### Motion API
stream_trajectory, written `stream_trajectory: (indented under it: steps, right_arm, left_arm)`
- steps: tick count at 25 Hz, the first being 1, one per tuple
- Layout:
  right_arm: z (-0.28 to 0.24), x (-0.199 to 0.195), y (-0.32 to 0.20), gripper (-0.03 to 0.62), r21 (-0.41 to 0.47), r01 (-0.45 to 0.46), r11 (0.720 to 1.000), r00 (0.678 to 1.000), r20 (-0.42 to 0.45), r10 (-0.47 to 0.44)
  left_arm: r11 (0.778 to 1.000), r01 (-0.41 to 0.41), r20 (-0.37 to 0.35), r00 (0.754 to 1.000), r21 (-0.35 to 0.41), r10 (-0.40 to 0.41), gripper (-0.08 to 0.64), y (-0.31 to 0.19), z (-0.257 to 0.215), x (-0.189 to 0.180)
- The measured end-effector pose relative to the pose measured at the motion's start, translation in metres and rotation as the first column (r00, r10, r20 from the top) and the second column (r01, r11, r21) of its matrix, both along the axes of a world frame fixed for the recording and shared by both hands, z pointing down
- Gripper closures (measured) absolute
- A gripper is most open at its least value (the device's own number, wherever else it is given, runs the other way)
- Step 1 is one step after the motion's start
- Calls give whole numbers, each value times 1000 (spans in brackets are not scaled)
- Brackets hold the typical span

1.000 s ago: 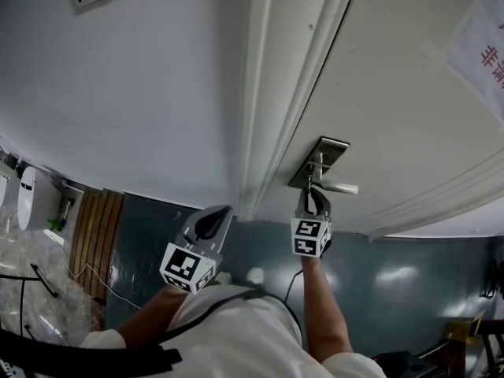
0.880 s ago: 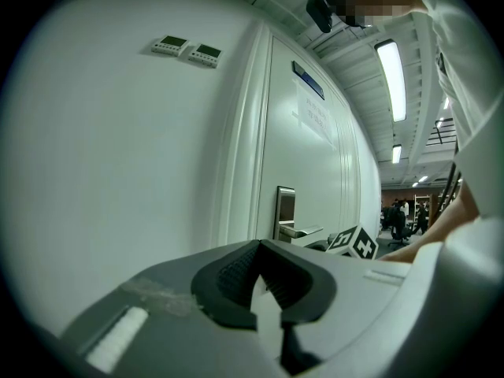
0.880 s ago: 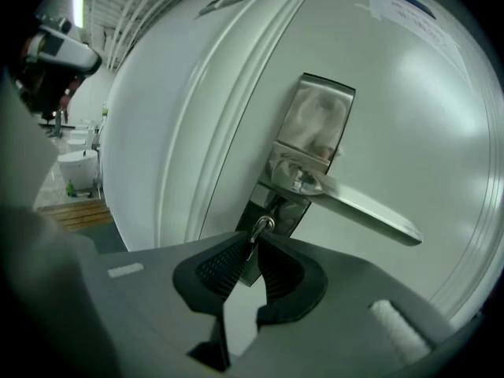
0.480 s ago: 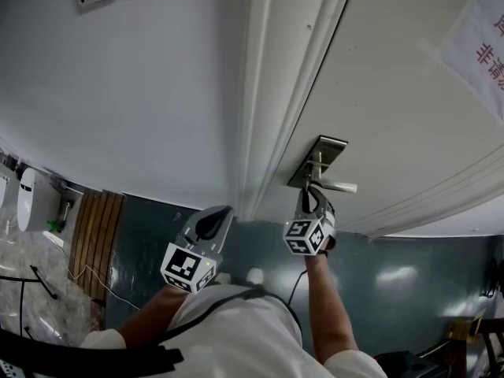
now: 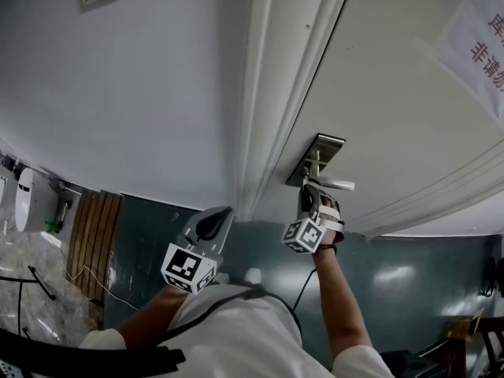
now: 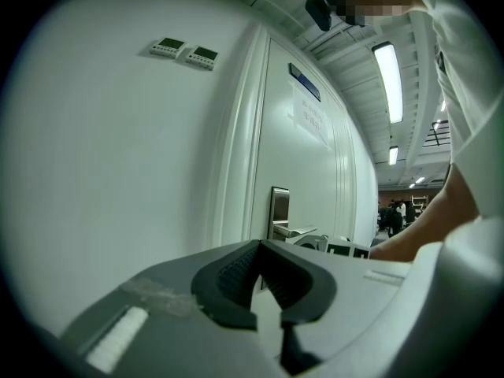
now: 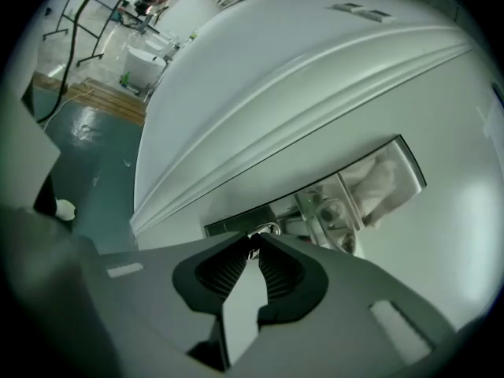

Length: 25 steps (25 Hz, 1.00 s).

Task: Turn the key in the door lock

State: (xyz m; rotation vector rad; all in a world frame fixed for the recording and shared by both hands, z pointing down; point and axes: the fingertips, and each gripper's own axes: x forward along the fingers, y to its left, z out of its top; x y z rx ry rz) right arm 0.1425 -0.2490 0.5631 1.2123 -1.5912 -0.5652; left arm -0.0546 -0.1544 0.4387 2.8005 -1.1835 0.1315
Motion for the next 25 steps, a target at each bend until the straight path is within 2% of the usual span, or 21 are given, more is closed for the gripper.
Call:
stream_trajectory:
  steps: [3,6,13,20,23,25]
  right_arm:
    - [1,0,1,538,-4,20,1000,996,-83,-21]
    - [1,-1,1,538,-7,29,1000,992,-125,-30]
    - [5,1,1,532,-18,-2,1000,996,-84,0]
    - [4,-1,16,508,-13,-28,1000,999,41,28]
    - [-8,-3,28,508,14,-43,999,987,155,41]
    - [-20,-6,38,508,32,-58,998,963,266,48]
  left_arm:
    - [1000,2,1,1000,1,-2,555,2,-1,-1]
    - [1000,1,2,1000,3,-1,555,5,-1,0]
    - [1000,0,1,1000,14,-1,555,12,-5,1]
    - [1000,1,4,1000,14,-1,555,18,-5,-3]
    - [1000,-7,3,1000,10,7,555,20,-3,0]
    - [1000,-18,2,1000,10,18,555,21,-4,4]
